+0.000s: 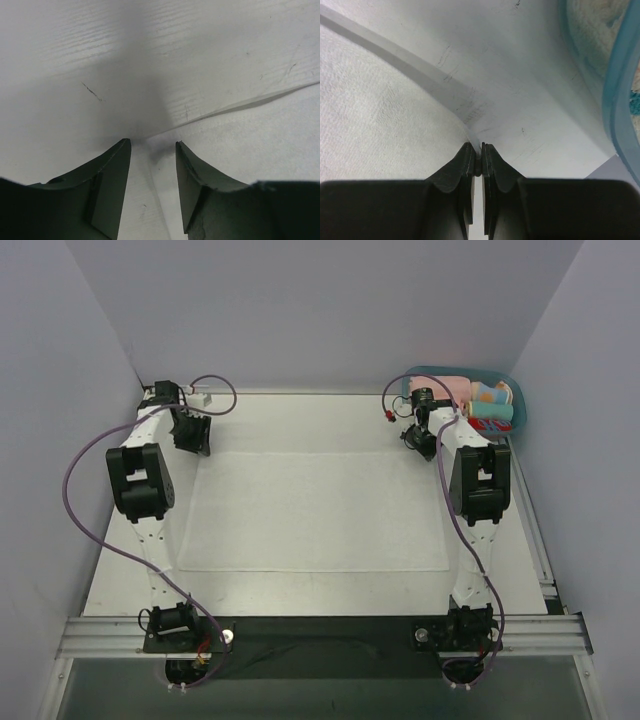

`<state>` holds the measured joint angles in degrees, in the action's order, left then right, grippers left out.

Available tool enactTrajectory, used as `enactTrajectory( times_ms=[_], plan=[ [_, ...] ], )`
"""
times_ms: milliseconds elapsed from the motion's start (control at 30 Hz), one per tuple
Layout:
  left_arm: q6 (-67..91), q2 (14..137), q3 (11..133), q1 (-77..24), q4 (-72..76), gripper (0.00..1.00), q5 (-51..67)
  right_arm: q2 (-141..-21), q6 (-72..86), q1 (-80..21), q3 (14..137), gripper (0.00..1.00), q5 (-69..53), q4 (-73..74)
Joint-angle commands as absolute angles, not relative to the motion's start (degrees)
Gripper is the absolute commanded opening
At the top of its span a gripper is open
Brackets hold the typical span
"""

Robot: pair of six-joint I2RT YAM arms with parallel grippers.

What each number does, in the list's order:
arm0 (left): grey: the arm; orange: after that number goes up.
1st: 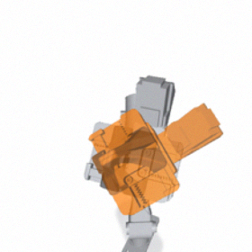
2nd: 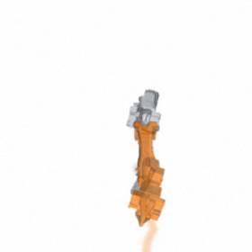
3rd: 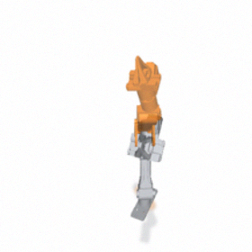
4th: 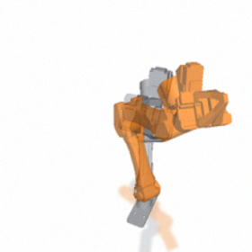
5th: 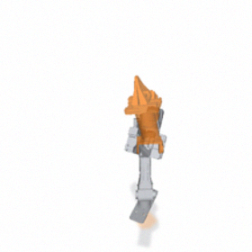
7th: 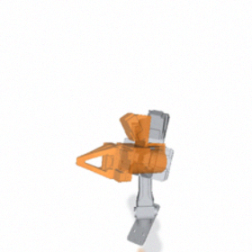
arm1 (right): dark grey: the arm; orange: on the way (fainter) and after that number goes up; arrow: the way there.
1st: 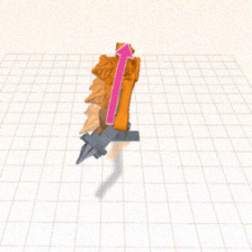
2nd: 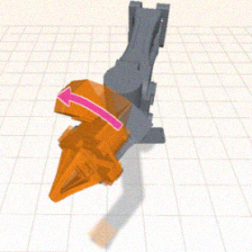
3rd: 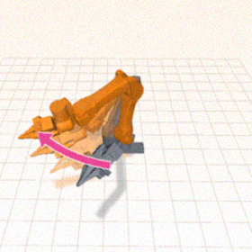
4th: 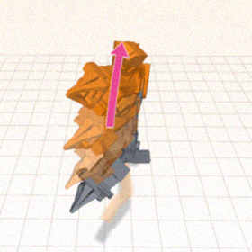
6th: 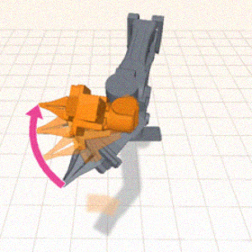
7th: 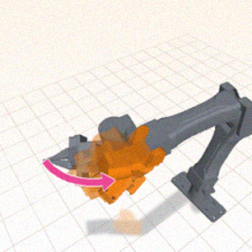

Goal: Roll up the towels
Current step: Fold the towel

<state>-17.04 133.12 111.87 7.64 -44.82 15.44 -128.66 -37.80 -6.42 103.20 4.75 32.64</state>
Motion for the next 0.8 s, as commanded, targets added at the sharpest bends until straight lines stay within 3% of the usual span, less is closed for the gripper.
enactTrajectory(
  times_ms=[0, 200, 333, 467, 767],
  plan=[
    [-17.05, 134.21, 114.17, 7.56, -45.61, 0.5, 16.87, -124.54, -38.23, -6.24, 105.12, 0.0, 5.1, 35.59],
    [-17.49, 134.74, 114.34, 7.38, -46.84, 0.37, 18.19, -125.16, -38.58, -5.89, 105.29, 0.0, 5.54, 35.68],
    [-17.32, 134.82, 115.48, 7.29, -47.55, 0.16, 19.42, -126.21, -38.67, -5.36, 107.13, 0.0, 5.98, 35.77],
    [-16.26, 135.7, 118.73, 7.47, -48.86, 0.01, 20.48, -127.7, -38.23, -4.4, 110.2, 0.0, 6.41, 35.77],
    [-15.03, 136.85, 128.05, 7.82, -49.66, 0.0, 21.7, -129.11, -39.55, -2.9, 114.17, 0.0, 6.42, 35.68]
  ],
)
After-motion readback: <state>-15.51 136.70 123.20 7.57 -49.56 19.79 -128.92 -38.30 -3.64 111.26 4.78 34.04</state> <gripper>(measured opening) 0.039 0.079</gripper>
